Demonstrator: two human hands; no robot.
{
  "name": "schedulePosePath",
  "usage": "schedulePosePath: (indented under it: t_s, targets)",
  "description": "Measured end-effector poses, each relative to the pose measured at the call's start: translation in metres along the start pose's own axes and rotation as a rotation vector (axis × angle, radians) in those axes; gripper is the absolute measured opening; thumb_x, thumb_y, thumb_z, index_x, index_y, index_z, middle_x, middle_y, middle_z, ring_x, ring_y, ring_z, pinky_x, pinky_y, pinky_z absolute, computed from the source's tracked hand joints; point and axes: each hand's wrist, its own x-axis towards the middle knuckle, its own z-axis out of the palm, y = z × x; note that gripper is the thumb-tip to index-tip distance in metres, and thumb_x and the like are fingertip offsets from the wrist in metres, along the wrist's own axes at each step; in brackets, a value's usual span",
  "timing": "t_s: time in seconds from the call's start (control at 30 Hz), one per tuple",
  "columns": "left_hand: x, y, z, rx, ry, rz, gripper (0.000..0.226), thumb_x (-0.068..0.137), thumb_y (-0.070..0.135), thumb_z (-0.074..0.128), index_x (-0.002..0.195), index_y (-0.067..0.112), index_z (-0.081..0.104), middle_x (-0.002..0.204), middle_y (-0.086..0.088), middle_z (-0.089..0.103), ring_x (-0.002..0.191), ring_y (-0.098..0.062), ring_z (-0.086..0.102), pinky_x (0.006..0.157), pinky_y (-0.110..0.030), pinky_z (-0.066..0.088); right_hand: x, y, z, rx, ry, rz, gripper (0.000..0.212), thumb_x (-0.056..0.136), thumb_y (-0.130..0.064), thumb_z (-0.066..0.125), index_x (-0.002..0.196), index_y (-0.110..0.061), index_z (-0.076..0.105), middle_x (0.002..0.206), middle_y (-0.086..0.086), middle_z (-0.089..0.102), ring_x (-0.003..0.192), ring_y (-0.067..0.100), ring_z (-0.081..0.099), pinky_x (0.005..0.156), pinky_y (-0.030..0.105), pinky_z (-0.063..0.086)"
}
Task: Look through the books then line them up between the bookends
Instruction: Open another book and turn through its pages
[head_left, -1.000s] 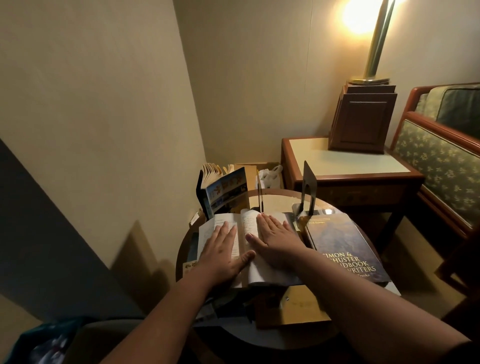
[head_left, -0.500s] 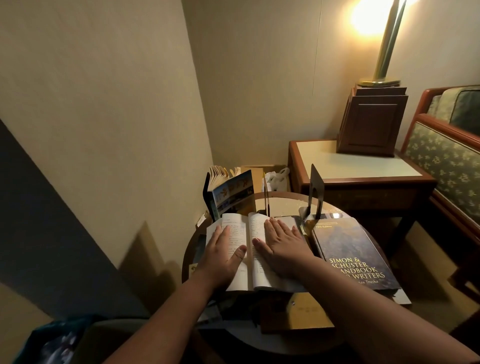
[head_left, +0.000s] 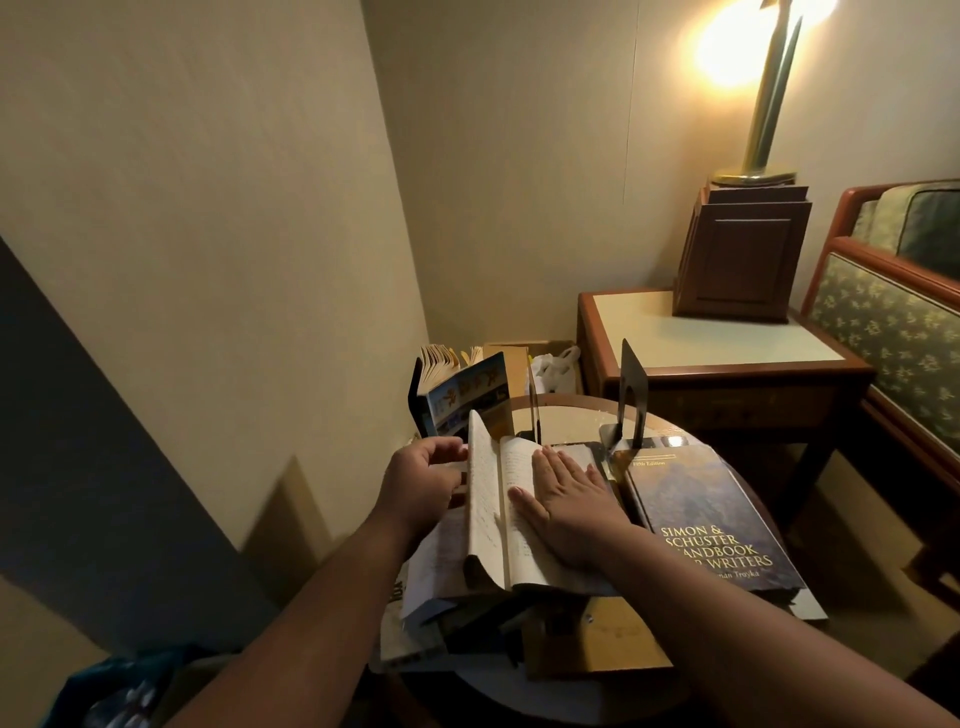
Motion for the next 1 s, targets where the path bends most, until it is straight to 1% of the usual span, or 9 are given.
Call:
schedulePosePath:
  t_s: [0.1,0.27,0.33,0.43,0.5,0.67,0.8,0.87,1.0]
  targets:
    - [0.001,-0.002,-0.001,-0.041,-0.100,-0.040,0.025,0.087,-0.001,0.065,0.107,0.013,0.071,0.107,-0.007,0.071,0.100,-0.025,0.070,0.077,-0.043,0.062,0.000,-0.001,0.000,0.026,0.016,0.003,0.095,0.085,-0.080,0.002,0.159,-0.022,-0.006,0.168,-0.002,-0.008,0.153,0.016,-0.011,0.124,0.047,-0.006]
    - [0.005,-0.008,0.000,-0.022,-0.213,0.016,0.033,0.080,0.003,0.071,0.104,0.025,0.074,0.109,-0.003,0.071,0.098,-0.025,0.071,0.080,-0.044,0.061,-0.007,-0.006,-0.010,0.186,0.120,-0.012,0.074,0.098,-0.065,0.035,0.158,-0.025,0.019,0.166,-0.002,0.018,0.153,0.017,0.012,0.125,0.045,0.005]
    - [0.005,-0.007,0.003,0.073,-0.228,0.060,0.037,0.076,0.008,0.074,0.104,0.032,0.073,0.107,0.004,0.071,0.095,-0.020,0.071,0.080,-0.041,0.061,-0.008,-0.005,-0.016,0.304,0.142,-0.027,0.063,0.101,-0.054,0.042,0.154,-0.023,0.031,0.160,0.002,0.034,0.147,0.021,0.029,0.123,0.047,0.020]
    - [0.007,-0.004,0.009,0.182,-0.250,0.107,0.040,0.077,0.008,0.076,0.111,0.029,0.071,0.109,0.007,0.069,0.098,-0.015,0.068,0.084,-0.038,0.060,-0.012,-0.003,-0.026,0.504,0.236,-0.058,0.046,0.102,-0.040,0.050,0.144,-0.023,0.046,0.142,0.006,0.056,0.126,0.018,0.053,0.102,0.041,0.049]
    - [0.008,-0.003,0.011,0.223,-0.270,0.137,0.038,0.077,0.011,0.077,0.111,0.026,0.071,0.110,0.007,0.069,0.098,-0.012,0.068,0.085,-0.036,0.060,-0.014,-0.003,-0.034,0.513,0.359,-0.120,0.040,0.101,-0.038,0.052,0.137,-0.022,0.052,0.133,0.003,0.062,0.118,0.014,0.058,0.092,0.033,0.054]
    - [0.007,0.002,0.019,0.283,-0.282,0.168,0.038,0.078,0.009,0.078,0.113,0.022,0.071,0.102,0.006,0.072,0.090,-0.010,0.069,0.076,-0.024,0.058,-0.015,-0.013,-0.057,0.302,0.372,-0.310,0.037,0.097,-0.037,0.061,0.131,-0.024,0.059,0.134,-0.001,0.058,0.118,0.015,0.058,0.095,0.037,0.053]
    - [0.006,0.002,0.020,0.376,-0.253,0.236,0.037,0.082,0.004,0.070,0.115,0.020,0.070,0.104,0.014,0.067,0.091,-0.005,0.065,0.066,-0.009,0.049,-0.015,-0.018,-0.065,0.111,0.268,-0.368,0.028,0.096,-0.037,0.061,0.122,-0.027,0.064,0.133,-0.007,0.059,0.119,0.012,0.055,0.110,0.046,0.037]
    - [0.005,0.000,0.018,0.385,-0.243,0.257,0.033,0.084,0.004,0.067,0.113,0.020,0.071,0.100,0.022,0.061,0.092,-0.004,0.064,0.066,-0.009,0.049,-0.016,-0.018,-0.065,0.032,0.240,-0.373,0.027,0.098,-0.038,0.056,0.120,-0.026,0.066,0.131,-0.006,0.061,0.119,0.012,0.055,0.112,0.051,0.033]
    - [0.008,-0.016,0.006,0.463,-0.128,0.315,0.029,0.087,0.009,0.064,0.110,0.025,0.069,0.104,0.011,0.066,0.095,-0.005,0.063,0.080,-0.019,0.053,-0.021,-0.018,-0.064,-0.133,0.203,-0.386,0.030,0.101,-0.034,0.052,0.127,-0.028,0.065,0.139,-0.006,0.056,0.131,0.016,0.049,0.117,0.061,0.020]
